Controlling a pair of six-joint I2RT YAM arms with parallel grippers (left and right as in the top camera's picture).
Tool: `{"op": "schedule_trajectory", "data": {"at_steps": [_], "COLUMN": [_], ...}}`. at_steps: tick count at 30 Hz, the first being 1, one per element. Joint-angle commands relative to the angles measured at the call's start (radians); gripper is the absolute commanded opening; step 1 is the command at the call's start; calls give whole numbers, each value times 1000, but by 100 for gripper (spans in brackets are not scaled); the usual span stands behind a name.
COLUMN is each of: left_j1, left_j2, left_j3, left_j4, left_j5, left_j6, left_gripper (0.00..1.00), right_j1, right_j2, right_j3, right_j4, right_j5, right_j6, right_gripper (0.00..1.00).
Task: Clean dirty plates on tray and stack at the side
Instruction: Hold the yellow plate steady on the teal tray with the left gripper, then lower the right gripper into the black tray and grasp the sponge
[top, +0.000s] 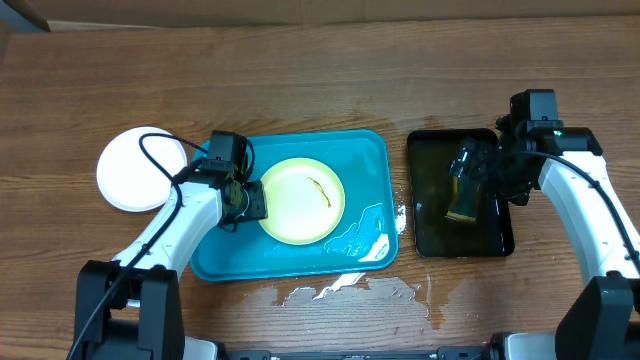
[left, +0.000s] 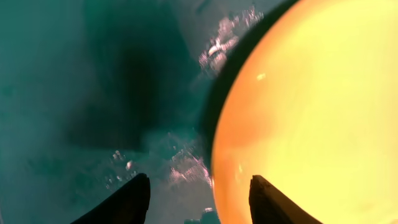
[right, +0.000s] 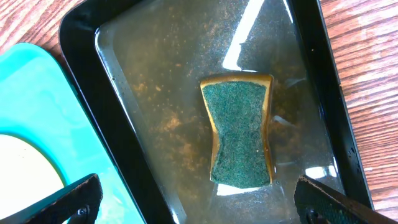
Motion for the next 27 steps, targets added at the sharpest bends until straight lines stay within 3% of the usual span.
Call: {"op": "schedule_trajectory", "data": {"at_steps": [1,10,13,14,22,27], "left_j1": [-1,-8,-21,-25,-82,-98], "left_j2": [3,3,4,4,4,4], "left_j3": [27,14,10,8,7,7], "left_j4": [-37,-80,-76,-71,-24,-28], "left_j5": [76,86,86,86,69,47], "left_j6": [-19,-164,-170,-170,-203,-203], "left_gripper": [54,51,51,51,52,52], "right_j1": [-3,-2,31,42,168,164], "right_j2": [-20,-19,-18,-16,-14,-12], "right_j3": [18,18,17,17,-59,-134], "right_j4": [27,122,107,100,124,200], "right_j5": [-6,-119,-78,-45,328,359], "right_j6": [2,1,1,2,61,88], "right_gripper": [100,100,78,76,84,84]}}
